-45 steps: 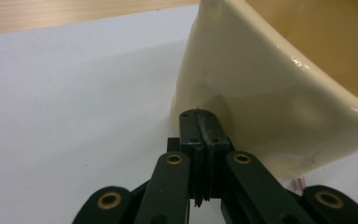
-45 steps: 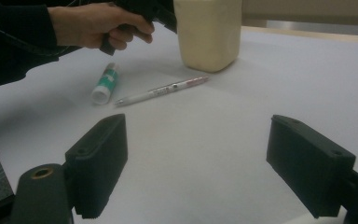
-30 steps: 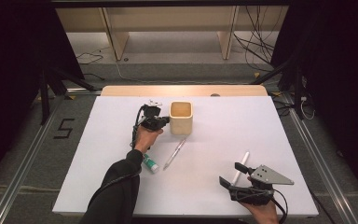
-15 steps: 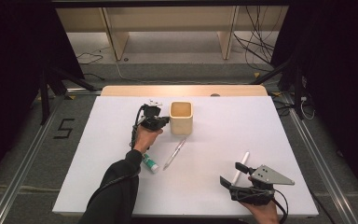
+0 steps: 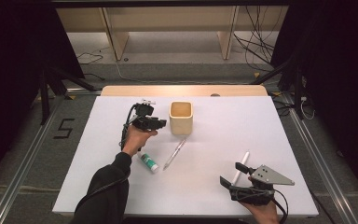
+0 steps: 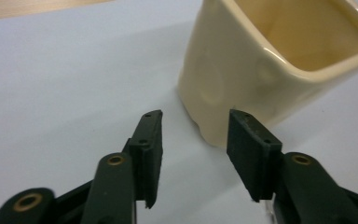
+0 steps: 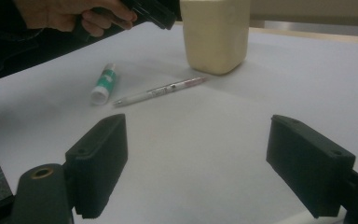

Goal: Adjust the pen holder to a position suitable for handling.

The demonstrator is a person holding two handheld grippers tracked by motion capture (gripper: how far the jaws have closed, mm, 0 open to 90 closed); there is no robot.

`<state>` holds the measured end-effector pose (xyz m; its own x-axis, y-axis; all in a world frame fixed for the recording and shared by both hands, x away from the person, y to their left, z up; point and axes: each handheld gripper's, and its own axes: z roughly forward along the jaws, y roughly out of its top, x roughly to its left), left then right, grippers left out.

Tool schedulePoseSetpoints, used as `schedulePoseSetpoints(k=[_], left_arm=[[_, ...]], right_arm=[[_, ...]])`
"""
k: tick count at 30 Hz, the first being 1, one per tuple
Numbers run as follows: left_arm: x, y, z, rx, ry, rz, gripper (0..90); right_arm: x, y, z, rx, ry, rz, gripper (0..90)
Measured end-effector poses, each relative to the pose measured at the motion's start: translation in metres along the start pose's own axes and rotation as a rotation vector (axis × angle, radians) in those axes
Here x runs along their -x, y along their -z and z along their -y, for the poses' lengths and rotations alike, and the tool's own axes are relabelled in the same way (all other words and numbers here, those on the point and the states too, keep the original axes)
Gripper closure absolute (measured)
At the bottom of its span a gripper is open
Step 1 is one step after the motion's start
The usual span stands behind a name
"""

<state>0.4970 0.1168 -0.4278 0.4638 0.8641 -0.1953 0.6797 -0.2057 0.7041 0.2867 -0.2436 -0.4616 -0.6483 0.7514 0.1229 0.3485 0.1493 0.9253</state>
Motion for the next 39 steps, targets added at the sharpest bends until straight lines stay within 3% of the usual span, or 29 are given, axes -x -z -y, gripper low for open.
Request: schedulePoseSetpoints(k=[6,12,17,29,36,39], left_arm=[[0.005,0.009,0.005,-0.005,-0.002,0.021,39.2],[0.015,0.018,0.014,-0.017,-0.021,0.036,30.2],[0.024,0.027,0.022,-0.016,-0.043,0.047,27.3],[0.038,0.028,0.043,-0.046,-0.065,0.081,23.2],[0.049,0.018,0.05,-0.098,-0.111,0.045,21.6],[0.051,0.016,0.052,-0.112,-0.118,0.049,21.0]], right_arm=[[0.0,0.0,0.0,-0.001,-0.001,0.0,21.0],[0.0,0.0,0.0,0.001,-0.001,0.001,21.0],[0.0,0.0,0.0,0.001,-0.004,0.001,21.0],[0.001,0.0,0.0,0.005,-0.002,0.001,21.0],[0.002,0.0,0.001,0.004,-0.002,0.001,21.0],[0.003,0.001,0.001,0.005,-0.003,0.001,21.0]])
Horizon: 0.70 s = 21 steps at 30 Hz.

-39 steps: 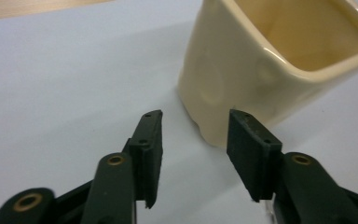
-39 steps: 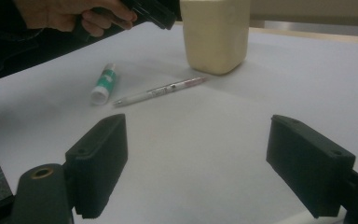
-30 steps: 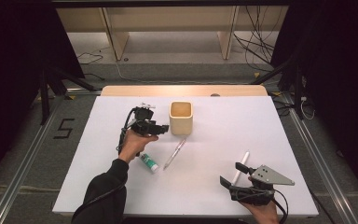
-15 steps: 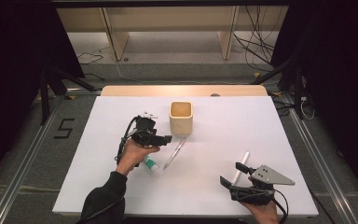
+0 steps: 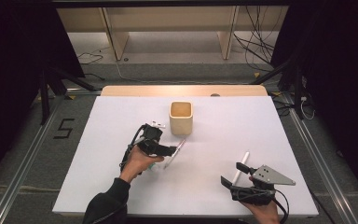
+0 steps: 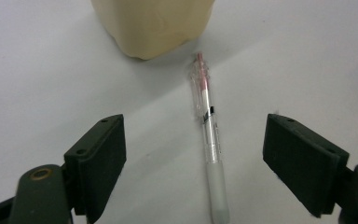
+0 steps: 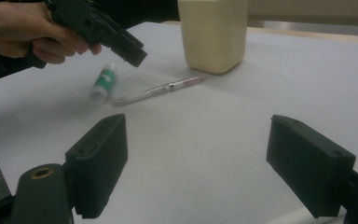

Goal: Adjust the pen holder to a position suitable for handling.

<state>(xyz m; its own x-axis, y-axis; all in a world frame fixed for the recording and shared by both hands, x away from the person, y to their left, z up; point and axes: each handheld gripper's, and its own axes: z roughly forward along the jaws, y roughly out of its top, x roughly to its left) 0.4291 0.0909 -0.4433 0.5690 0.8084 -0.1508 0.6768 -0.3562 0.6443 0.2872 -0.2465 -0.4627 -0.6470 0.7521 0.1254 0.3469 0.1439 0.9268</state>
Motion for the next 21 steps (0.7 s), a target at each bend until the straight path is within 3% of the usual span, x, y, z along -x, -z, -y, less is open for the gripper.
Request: schedulePoseSetpoints(k=[8,21], left_arm=[[0.007,-0.002,0.002,-0.019,-0.01,0.0,20.4],[0.015,-0.008,0.006,-0.087,-0.062,0.017,22.4]], right_arm=[[0.0,0.0,0.0,0.001,0.0,-0.002,20.9],[-0.001,0.0,0.0,-0.005,0.003,-0.004,20.9]])
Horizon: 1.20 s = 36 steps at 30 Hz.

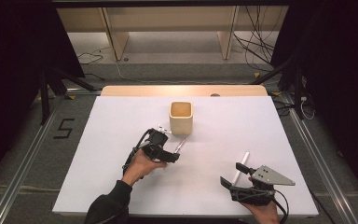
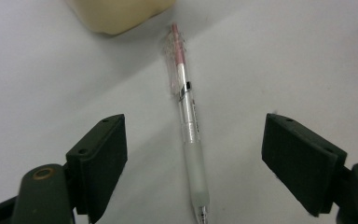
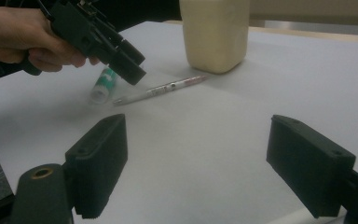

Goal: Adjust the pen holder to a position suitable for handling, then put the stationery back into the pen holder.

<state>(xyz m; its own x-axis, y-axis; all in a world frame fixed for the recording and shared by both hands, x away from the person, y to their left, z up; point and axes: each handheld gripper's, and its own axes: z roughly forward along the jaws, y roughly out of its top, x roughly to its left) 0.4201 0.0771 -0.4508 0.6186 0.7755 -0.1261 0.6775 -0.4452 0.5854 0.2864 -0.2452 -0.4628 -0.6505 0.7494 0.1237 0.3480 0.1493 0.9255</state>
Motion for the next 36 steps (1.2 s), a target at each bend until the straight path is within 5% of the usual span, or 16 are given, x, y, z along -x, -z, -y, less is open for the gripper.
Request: schedulePoseSetpoints(k=[36], left_arm=[[0.007,-0.02,0.006,-0.112,-0.059,-0.022,59.9]], right_arm=[[-0.004,-0.002,0.0,-0.009,0.017,0.0,21.0]])
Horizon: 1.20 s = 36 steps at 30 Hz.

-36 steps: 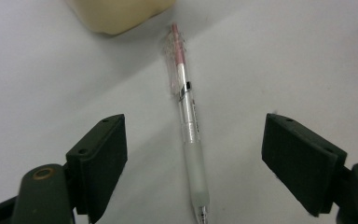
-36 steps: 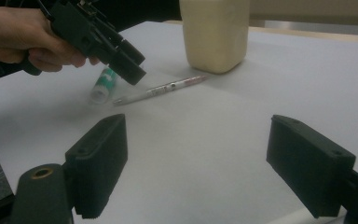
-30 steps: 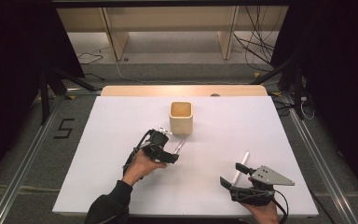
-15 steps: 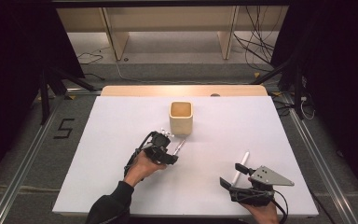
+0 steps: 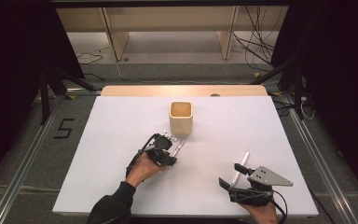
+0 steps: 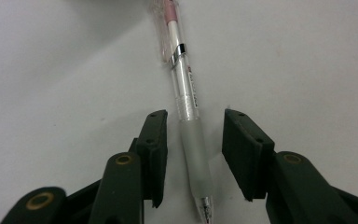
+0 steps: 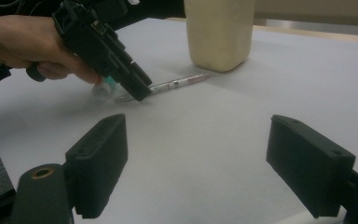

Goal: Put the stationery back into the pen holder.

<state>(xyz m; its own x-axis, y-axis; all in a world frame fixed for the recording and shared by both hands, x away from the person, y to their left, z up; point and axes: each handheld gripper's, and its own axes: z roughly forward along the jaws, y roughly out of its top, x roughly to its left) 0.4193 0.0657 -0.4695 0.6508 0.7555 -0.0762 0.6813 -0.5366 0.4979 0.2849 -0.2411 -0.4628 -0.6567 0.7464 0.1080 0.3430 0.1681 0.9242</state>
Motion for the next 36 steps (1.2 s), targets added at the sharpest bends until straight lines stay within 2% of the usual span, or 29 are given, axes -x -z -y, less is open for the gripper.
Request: schedulePoseSetpoints(k=[13,18,36], left_arm=[[0.0009,-0.0008,0.0003,-0.009,-0.014,-0.006,68.6],[0.004,-0.0013,0.0,-0.013,-0.034,-0.026,70.4],[0.0016,-0.0011,0.0009,-0.007,-0.03,-0.02,78.4]], right_arm=[[-0.0002,0.0,0.0,-0.004,0.002,-0.001,21.1],[-0.0006,-0.0005,0.0001,-0.004,0.003,0.001,21.1],[-0.0007,-0.0003,-0.0001,-0.003,0.003,-0.001,21.1]])
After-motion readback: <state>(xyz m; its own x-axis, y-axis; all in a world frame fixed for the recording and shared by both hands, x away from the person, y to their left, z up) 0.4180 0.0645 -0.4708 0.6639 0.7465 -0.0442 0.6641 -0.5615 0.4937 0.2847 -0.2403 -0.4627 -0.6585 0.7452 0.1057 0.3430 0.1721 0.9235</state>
